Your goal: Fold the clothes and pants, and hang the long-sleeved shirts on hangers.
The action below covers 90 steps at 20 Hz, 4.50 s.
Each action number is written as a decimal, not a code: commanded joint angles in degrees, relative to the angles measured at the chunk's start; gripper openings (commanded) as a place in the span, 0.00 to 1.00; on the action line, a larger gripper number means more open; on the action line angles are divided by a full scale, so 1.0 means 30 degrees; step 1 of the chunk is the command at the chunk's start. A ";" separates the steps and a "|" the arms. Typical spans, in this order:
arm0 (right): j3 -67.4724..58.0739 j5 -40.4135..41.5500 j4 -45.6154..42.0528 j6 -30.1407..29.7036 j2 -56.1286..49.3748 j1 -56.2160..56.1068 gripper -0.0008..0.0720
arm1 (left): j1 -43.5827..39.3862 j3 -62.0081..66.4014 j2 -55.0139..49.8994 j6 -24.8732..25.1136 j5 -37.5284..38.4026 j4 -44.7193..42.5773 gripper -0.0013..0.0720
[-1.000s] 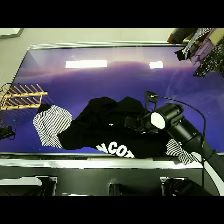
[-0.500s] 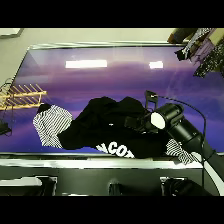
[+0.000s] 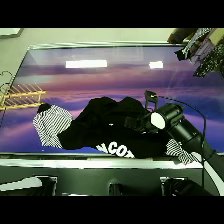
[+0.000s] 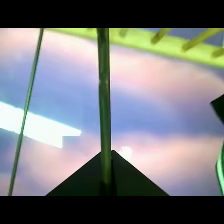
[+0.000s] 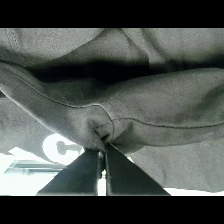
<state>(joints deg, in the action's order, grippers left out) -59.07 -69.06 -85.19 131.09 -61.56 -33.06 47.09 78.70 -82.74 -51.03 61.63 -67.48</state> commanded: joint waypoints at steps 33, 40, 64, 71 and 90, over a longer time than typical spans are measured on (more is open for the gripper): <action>0.0007 -0.2004 -0.4357 0.3271 -0.0015 -0.0015 0.05 | -1.6684 -1.2888 2.3037 0.1042 0.6841 0.4240 0.04; 0.0015 -0.2025 -0.5326 0.4554 -0.0015 -0.0015 0.05 | -1.6684 -1.2881 2.5041 -0.0838 0.8859 0.4896 0.04; 0.0007 -0.1792 -0.6586 0.6142 -0.0015 -0.0015 0.05 | -1.6684 -1.5569 2.6265 -0.1158 0.8495 0.6200 0.04; 0.0007 -0.1829 -0.6776 0.6113 -0.0015 -0.0015 0.05 | -1.6684 -1.5875 2.6308 -0.0925 0.9151 0.7519 0.04; -0.0131 -0.1515 -0.6251 0.5515 0.0007 -0.0015 0.05 | -1.8207 -1.5883 2.2229 0.2907 0.7912 0.7490 0.04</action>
<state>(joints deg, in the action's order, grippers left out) -59.35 -73.30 -104.14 148.18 -61.56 -33.06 -5.87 31.03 -12.73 -45.91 85.95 -45.08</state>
